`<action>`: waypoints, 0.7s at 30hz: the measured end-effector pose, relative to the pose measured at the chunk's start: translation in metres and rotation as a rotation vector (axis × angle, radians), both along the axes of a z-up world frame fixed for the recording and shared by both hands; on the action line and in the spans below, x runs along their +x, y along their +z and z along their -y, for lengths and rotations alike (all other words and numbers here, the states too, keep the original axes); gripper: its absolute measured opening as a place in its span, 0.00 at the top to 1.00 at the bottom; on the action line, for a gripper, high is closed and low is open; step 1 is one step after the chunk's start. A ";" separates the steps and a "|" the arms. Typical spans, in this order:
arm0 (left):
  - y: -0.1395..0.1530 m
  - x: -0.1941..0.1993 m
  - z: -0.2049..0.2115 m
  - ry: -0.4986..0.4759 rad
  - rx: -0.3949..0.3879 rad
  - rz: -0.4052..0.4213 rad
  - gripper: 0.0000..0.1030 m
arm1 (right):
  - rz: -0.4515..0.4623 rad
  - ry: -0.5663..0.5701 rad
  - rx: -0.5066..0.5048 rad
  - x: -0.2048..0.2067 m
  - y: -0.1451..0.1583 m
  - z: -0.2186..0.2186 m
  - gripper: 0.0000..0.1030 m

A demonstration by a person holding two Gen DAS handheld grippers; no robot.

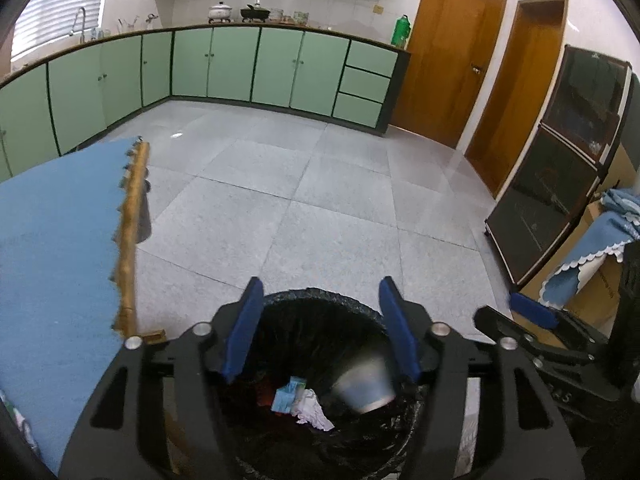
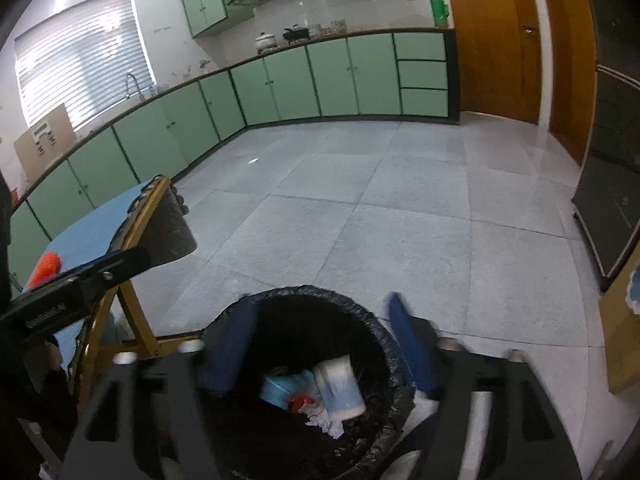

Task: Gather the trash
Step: 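Carry the carton and cup over the bin and release both, then return both tools to the table and grasp the orange foam net with the left tool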

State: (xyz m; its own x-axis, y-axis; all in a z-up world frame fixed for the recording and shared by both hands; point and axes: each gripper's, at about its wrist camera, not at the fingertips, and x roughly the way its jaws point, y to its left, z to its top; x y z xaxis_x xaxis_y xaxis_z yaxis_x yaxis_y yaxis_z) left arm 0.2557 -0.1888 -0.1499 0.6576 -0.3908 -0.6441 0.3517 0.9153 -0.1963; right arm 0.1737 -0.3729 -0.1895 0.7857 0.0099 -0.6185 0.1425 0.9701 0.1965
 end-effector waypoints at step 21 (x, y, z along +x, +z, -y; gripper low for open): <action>0.100 -0.099 -0.175 0.342 0.049 0.186 0.18 | 0.201 0.162 0.018 -0.032 0.089 -0.116 0.06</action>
